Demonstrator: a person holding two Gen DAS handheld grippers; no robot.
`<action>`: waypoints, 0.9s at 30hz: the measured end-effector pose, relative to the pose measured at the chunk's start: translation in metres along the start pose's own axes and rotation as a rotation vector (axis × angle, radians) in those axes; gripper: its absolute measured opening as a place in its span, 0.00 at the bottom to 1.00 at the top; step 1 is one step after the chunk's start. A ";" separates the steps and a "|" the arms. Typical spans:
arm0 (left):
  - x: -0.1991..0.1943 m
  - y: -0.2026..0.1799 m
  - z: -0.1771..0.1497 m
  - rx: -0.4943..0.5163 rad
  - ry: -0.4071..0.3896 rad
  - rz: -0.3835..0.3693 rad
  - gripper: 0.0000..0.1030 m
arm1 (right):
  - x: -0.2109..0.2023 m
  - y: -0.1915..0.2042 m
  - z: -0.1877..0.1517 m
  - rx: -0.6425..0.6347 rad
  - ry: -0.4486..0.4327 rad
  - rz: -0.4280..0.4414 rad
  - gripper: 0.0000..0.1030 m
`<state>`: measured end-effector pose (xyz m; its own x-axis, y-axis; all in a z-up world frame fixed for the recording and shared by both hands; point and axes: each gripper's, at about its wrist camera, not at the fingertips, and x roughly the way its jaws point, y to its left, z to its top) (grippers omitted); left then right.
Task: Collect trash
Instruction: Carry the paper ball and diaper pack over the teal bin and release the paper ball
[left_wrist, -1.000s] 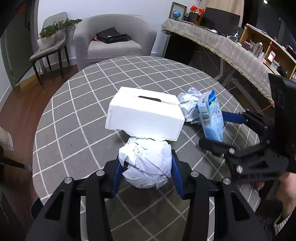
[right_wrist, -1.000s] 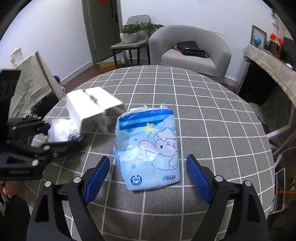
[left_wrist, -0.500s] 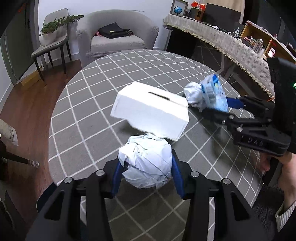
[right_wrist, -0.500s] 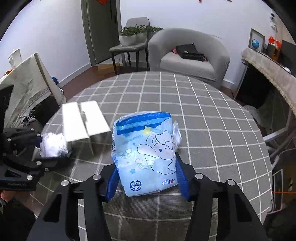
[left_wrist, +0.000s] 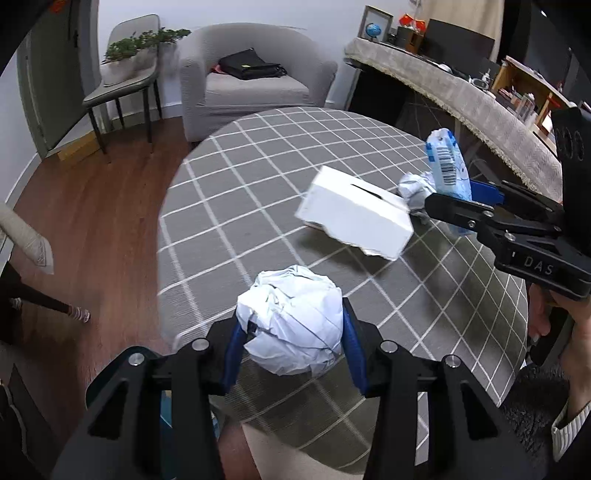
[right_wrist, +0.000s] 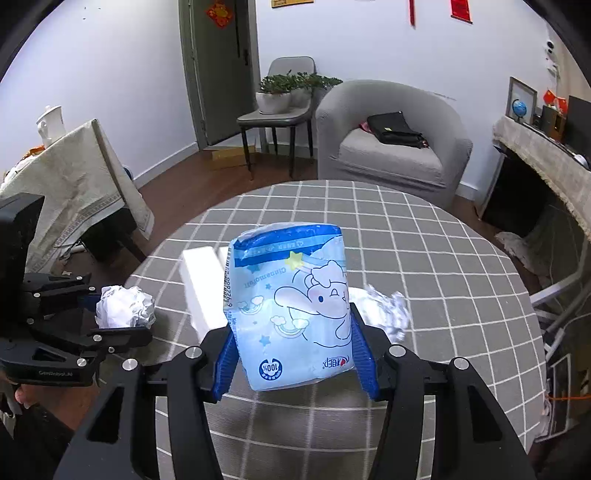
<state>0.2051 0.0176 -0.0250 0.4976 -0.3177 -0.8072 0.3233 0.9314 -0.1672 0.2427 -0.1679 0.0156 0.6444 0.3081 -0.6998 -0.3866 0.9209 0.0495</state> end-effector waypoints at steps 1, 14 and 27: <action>-0.003 0.004 -0.001 -0.006 -0.006 0.002 0.48 | -0.001 0.003 0.001 -0.002 -0.006 0.003 0.53; -0.033 0.056 -0.023 -0.118 -0.043 0.070 0.48 | 0.007 0.056 0.017 -0.040 -0.041 0.086 0.53; -0.047 0.122 -0.066 -0.224 -0.011 0.175 0.48 | 0.028 0.129 0.027 -0.117 -0.029 0.199 0.53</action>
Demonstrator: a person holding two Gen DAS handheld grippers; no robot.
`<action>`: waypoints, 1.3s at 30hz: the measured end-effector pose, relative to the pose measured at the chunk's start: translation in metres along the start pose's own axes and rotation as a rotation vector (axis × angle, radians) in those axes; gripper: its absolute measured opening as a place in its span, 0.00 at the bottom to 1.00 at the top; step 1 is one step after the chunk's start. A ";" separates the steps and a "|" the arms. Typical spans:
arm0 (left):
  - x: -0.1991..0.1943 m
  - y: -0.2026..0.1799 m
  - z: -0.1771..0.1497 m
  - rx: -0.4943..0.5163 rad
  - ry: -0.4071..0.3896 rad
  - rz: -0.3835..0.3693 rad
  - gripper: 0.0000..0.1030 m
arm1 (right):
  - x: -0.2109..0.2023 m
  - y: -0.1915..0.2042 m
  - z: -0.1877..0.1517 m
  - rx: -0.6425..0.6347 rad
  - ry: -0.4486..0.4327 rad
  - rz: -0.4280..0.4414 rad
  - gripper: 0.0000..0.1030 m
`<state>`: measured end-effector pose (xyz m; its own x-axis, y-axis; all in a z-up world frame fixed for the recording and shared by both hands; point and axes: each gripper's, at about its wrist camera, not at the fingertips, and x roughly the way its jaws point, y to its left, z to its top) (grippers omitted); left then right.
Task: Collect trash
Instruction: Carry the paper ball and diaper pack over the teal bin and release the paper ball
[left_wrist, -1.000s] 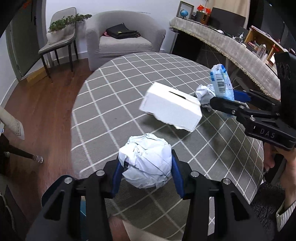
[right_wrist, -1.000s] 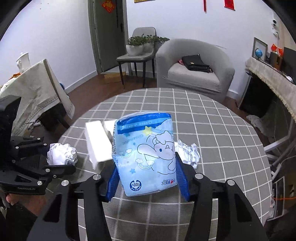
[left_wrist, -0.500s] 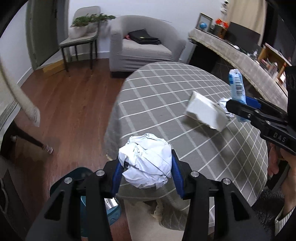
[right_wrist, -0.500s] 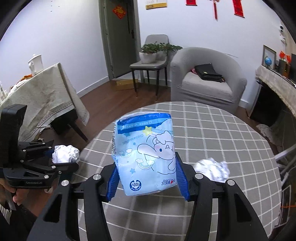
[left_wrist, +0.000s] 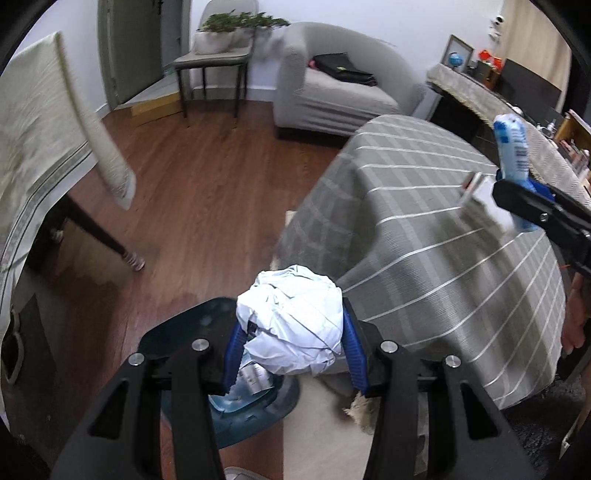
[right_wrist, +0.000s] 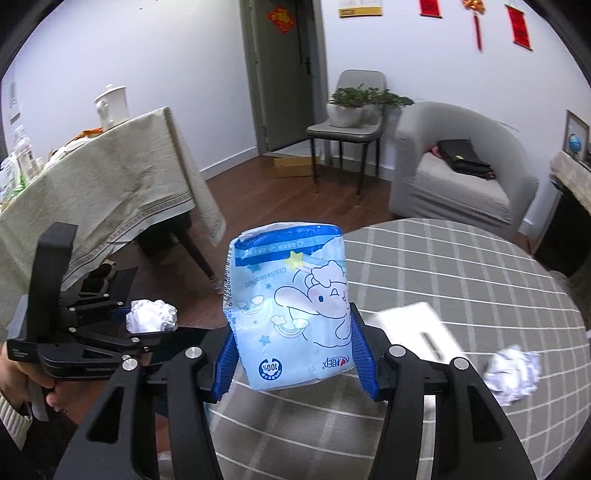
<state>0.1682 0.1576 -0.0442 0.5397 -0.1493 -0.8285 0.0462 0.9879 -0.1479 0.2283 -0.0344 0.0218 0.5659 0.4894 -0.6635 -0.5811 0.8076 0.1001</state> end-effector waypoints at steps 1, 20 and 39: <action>0.000 0.007 -0.004 -0.007 0.005 0.009 0.48 | 0.003 0.004 0.000 -0.003 0.003 0.011 0.53; 0.045 0.083 -0.084 -0.070 0.227 0.109 0.49 | 0.070 0.097 0.000 -0.049 0.099 0.199 0.53; 0.078 0.130 -0.128 -0.115 0.351 0.135 0.58 | 0.153 0.151 -0.037 -0.113 0.321 0.224 0.53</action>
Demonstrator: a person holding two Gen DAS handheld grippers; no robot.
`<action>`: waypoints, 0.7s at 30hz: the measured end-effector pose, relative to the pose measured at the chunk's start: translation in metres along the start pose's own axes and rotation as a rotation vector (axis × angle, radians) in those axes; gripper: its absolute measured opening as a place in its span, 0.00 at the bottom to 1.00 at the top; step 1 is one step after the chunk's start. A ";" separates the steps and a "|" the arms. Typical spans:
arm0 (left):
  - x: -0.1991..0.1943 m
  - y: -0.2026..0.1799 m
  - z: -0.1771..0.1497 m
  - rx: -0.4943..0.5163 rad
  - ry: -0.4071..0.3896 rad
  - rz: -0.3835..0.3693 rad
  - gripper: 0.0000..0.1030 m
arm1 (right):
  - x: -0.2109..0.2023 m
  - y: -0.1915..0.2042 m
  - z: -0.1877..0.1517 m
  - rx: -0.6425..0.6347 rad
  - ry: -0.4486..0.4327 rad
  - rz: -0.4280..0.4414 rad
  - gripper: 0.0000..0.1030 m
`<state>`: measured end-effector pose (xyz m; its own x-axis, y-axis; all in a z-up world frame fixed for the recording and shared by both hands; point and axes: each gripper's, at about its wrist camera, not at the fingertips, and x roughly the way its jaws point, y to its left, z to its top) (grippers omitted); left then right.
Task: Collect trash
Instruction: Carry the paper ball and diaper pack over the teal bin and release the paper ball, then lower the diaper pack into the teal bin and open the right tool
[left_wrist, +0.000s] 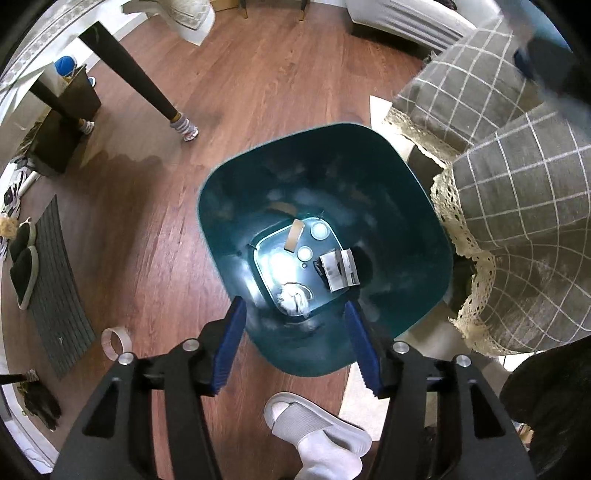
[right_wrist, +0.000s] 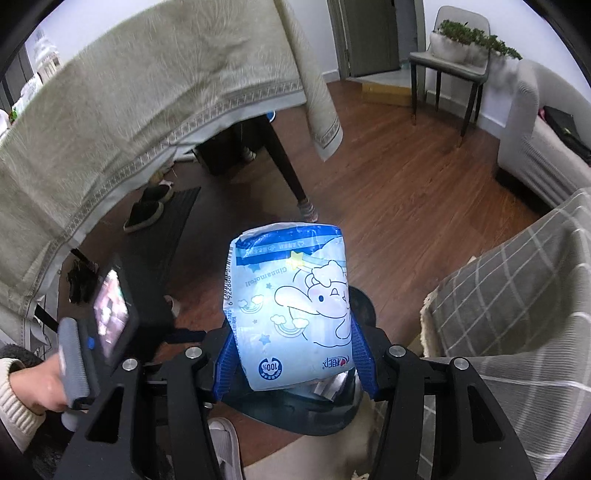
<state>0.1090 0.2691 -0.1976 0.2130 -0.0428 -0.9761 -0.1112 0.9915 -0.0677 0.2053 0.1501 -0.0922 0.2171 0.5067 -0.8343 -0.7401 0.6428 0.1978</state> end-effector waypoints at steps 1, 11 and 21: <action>-0.003 0.003 0.000 -0.009 -0.011 -0.004 0.58 | 0.004 0.000 -0.001 0.000 0.011 -0.001 0.53; -0.065 0.020 0.008 -0.087 -0.197 -0.051 0.48 | 0.048 0.005 -0.011 -0.004 0.114 -0.023 0.53; -0.122 0.017 0.019 -0.117 -0.346 -0.097 0.37 | 0.083 0.004 -0.033 -0.026 0.223 -0.053 0.53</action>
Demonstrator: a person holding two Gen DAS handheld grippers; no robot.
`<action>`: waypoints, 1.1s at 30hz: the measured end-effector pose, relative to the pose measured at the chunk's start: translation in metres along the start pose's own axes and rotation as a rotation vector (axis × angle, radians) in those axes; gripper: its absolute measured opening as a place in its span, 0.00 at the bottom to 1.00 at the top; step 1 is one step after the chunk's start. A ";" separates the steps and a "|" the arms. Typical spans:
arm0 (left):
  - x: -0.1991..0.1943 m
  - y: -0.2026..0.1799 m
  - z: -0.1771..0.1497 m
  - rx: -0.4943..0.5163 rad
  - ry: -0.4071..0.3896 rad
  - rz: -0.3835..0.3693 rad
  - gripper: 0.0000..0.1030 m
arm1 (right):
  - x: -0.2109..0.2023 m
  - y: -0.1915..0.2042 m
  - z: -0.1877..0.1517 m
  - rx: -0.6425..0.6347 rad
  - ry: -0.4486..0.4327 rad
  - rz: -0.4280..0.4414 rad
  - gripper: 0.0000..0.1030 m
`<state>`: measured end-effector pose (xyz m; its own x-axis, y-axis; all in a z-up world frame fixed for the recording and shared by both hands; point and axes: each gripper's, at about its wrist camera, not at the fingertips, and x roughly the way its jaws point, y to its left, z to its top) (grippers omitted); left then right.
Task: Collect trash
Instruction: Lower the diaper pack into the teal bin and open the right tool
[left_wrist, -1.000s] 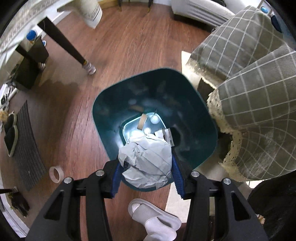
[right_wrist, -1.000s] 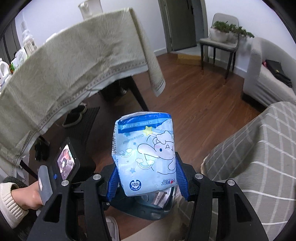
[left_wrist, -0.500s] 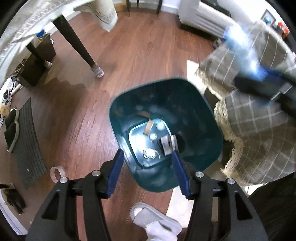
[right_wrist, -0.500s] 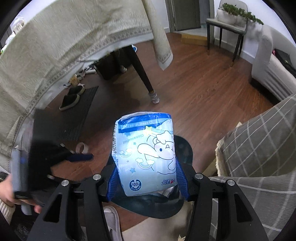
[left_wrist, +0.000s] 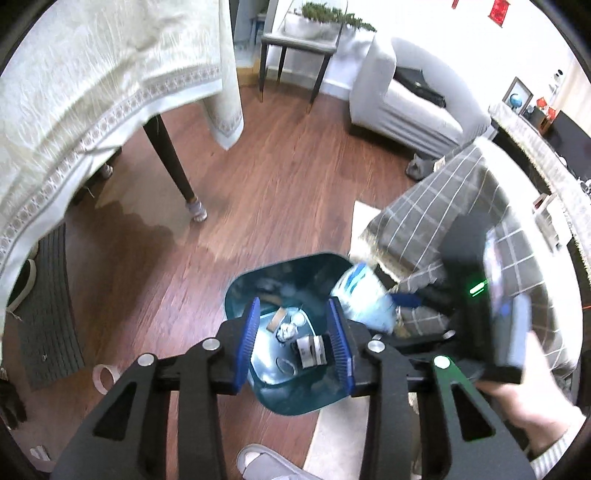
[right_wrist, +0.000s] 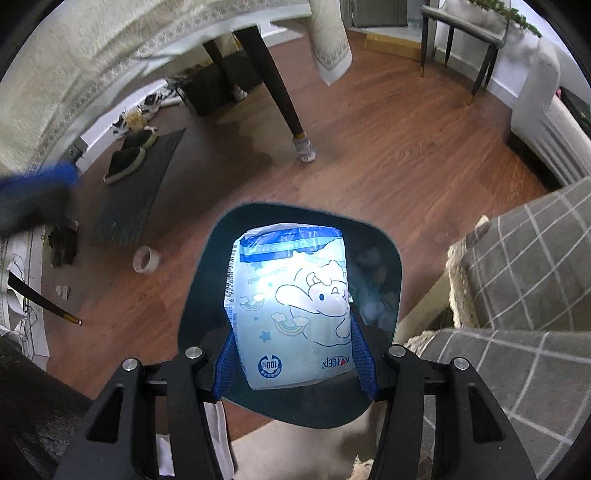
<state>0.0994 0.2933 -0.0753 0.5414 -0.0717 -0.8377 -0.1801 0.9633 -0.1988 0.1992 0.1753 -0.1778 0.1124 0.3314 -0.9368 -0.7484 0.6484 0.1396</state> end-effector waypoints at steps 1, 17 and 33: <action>-0.003 0.000 0.002 -0.001 -0.007 -0.003 0.36 | 0.004 0.000 -0.001 -0.003 0.010 -0.004 0.53; -0.050 -0.032 0.032 0.027 -0.119 -0.074 0.33 | 0.011 0.001 -0.019 -0.070 0.071 -0.048 0.71; -0.085 -0.087 0.062 0.080 -0.239 -0.147 0.33 | -0.140 0.002 -0.028 -0.130 -0.232 0.037 0.55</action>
<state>0.1203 0.2314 0.0454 0.7370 -0.1579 -0.6572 -0.0253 0.9652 -0.2602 0.1635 0.1109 -0.0552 0.2194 0.5112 -0.8310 -0.8305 0.5448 0.1159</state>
